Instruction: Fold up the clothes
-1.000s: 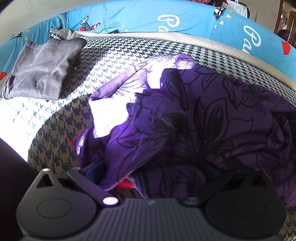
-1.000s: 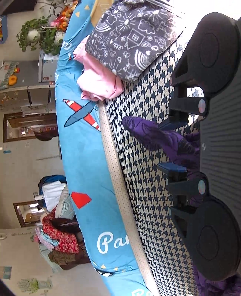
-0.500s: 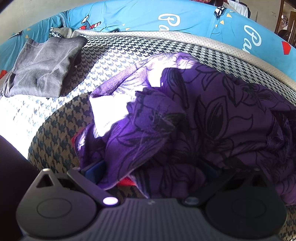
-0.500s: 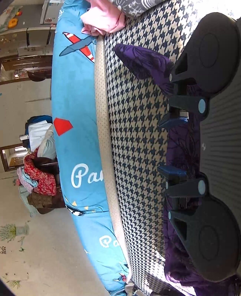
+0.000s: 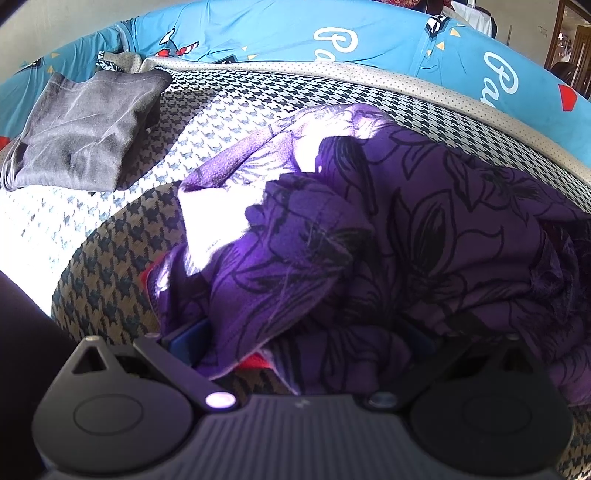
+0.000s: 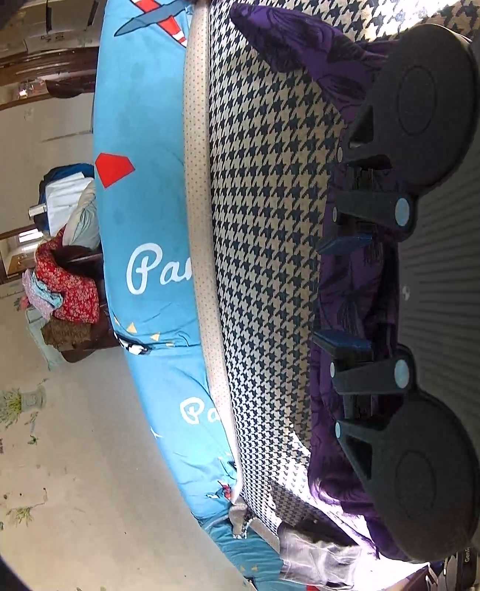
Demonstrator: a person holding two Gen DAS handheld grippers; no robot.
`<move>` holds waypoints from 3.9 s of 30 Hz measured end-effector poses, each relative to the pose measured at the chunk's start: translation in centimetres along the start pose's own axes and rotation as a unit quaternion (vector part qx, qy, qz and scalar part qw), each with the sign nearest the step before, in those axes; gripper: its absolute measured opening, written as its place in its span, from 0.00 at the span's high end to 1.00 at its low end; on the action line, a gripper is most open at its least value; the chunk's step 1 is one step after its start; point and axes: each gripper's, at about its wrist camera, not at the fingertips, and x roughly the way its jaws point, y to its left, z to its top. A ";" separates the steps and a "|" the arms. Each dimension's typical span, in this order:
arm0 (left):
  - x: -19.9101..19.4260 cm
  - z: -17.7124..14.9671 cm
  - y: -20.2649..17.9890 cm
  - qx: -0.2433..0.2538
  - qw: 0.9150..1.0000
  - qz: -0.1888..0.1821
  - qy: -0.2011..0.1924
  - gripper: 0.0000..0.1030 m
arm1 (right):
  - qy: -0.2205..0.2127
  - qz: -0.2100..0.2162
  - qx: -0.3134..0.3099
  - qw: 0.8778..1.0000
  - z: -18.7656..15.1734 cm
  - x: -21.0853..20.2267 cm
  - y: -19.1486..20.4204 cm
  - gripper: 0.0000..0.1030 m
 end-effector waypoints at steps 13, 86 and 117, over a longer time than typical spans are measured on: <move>0.0 -0.1 0.0 0.004 1.000 -0.004 -0.005 0.00 | 0.040 0.031 -0.083 0.995 -0.7 3.1 3.0 0.53; 5.5 20.0 1.3 -0.124 0.959 0.182 -0.178 0.00 | 0.050 0.121 -0.065 0.989 2.6 6.5 2.7 0.73; 1.8 20.8 5.5 -0.204 0.932 0.222 -0.201 0.00 | 0.104 0.040 -0.108 0.988 0.2 8.8 3.2 0.88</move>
